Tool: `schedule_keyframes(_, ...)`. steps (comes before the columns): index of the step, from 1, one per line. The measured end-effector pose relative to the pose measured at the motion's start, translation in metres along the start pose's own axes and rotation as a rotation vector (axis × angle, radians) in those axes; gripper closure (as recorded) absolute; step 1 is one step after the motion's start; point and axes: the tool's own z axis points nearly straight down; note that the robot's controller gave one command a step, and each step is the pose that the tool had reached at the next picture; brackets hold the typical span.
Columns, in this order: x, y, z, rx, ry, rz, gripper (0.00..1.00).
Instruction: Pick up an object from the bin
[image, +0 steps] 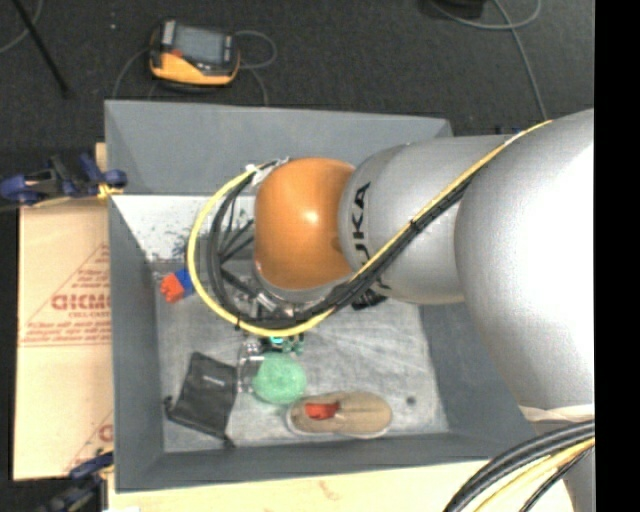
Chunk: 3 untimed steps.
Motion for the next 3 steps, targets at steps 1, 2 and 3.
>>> schedule_keyframes(1,-0.002,-0.001,-0.004,-0.001,-0.008,0.003,0.0)
schedule_keyframes(2,0.067,-0.021,0.062,0.0,-0.003,-0.119,1.0)
schedule_keyframes(3,0.066,-0.022,0.063,-0.001,-0.009,-0.116,0.0)
